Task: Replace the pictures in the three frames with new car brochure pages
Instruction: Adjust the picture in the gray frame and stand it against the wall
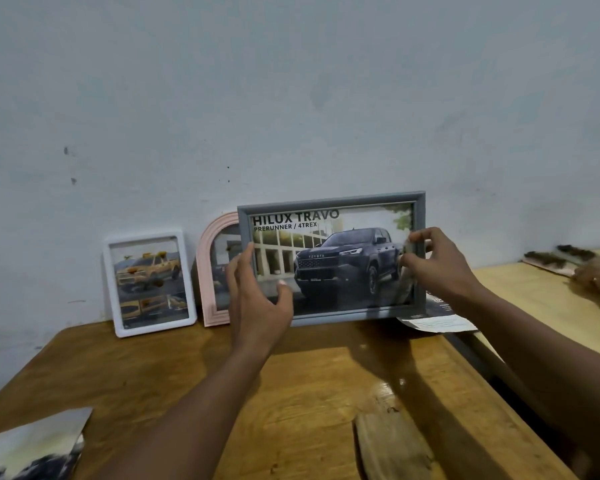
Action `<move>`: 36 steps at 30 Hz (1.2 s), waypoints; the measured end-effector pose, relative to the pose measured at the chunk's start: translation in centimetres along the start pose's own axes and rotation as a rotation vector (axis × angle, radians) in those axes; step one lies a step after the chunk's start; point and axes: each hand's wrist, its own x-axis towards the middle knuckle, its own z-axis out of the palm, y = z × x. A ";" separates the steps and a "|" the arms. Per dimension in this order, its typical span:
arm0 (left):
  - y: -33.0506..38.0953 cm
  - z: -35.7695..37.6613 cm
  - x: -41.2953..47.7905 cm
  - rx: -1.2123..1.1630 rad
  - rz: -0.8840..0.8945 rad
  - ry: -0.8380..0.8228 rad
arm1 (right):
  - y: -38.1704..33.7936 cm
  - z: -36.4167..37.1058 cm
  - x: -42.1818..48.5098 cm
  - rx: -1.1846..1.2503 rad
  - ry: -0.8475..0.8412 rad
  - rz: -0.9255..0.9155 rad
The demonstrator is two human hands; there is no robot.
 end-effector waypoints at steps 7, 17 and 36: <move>0.4 1.0 1.2 0.051 0.027 0.021 | 0.7 0.7 2.1 0.069 -0.005 0.014; -0.5 -0.3 1.7 0.096 0.027 0.067 | 0.9 3.2 1.8 0.064 -0.025 -0.038; -3.7 1.0 -3.5 0.067 -0.080 -0.023 | 5.6 4.1 -1.6 0.012 -0.105 0.024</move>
